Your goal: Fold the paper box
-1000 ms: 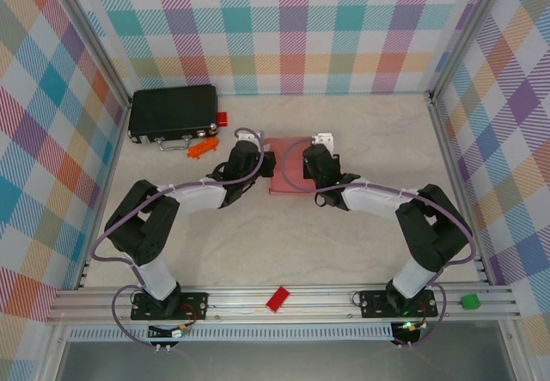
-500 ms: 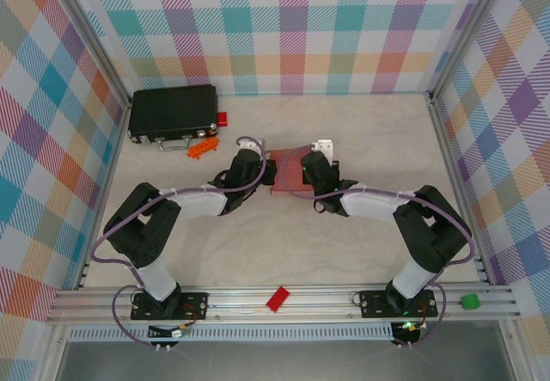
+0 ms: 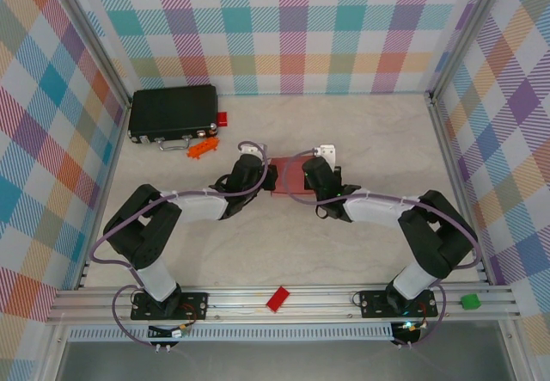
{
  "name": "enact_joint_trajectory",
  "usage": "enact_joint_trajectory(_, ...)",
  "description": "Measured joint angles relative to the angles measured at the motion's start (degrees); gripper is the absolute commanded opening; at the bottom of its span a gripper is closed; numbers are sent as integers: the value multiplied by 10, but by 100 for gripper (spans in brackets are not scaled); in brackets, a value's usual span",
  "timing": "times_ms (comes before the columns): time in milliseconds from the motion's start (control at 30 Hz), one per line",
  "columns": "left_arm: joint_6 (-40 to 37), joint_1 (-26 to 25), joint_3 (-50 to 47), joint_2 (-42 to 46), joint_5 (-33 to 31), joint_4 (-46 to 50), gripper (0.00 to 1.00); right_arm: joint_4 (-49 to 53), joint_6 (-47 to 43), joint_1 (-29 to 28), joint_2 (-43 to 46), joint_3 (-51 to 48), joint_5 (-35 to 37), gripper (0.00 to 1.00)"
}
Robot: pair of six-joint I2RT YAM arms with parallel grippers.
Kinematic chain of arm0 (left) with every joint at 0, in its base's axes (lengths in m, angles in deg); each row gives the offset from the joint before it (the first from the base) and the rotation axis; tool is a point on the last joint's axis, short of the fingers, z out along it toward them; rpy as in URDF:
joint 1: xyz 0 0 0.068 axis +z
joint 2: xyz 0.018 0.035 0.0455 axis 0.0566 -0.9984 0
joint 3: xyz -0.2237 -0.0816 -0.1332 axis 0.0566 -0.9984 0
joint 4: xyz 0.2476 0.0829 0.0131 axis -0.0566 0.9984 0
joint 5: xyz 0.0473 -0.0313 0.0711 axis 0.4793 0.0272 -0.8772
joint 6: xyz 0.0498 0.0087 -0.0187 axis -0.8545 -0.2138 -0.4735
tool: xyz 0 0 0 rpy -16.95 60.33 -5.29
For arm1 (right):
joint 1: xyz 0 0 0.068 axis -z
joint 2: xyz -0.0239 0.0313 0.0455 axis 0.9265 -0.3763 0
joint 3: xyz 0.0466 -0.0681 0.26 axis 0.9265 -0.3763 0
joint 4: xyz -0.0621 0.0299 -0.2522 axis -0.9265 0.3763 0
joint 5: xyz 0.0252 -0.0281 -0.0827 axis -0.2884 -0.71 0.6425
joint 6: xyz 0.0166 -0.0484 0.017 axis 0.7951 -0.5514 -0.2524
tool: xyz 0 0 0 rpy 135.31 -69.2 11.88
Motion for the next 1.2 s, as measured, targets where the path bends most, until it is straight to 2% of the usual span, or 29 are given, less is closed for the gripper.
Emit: enact_joint_trajectory(1200,19,-14,-65,11,2,-10,17,48,52,-38,15,-35,26,6)
